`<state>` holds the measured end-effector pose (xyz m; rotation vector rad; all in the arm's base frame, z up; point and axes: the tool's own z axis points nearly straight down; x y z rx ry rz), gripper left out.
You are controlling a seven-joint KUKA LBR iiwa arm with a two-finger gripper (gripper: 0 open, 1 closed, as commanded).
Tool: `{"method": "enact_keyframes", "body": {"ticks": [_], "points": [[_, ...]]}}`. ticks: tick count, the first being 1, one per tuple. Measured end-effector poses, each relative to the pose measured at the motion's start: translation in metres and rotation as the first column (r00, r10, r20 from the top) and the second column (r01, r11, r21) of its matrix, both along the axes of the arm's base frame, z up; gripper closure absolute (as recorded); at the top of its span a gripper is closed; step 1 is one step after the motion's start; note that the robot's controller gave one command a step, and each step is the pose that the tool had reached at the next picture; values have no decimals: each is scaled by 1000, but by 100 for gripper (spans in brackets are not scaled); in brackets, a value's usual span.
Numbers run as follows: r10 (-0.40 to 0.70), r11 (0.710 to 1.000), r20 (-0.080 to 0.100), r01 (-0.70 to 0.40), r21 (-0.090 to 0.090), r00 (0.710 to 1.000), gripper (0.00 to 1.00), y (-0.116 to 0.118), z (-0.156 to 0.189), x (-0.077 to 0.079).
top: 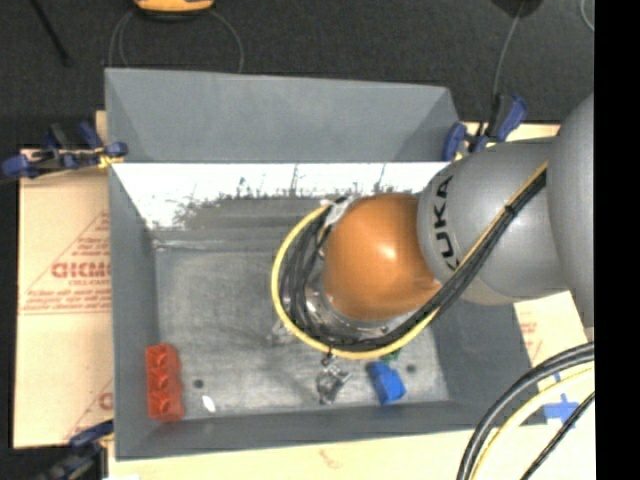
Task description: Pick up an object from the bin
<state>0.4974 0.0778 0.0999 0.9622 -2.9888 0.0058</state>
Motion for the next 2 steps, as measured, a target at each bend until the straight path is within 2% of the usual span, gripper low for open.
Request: {"method": "enact_keyframes", "body": {"ticks": [1,2], "points": [[368,930,19,-368,6,930,0,-24,-26,-14],[273,962,12,-273,3,962,0,-4,54,15]]}}
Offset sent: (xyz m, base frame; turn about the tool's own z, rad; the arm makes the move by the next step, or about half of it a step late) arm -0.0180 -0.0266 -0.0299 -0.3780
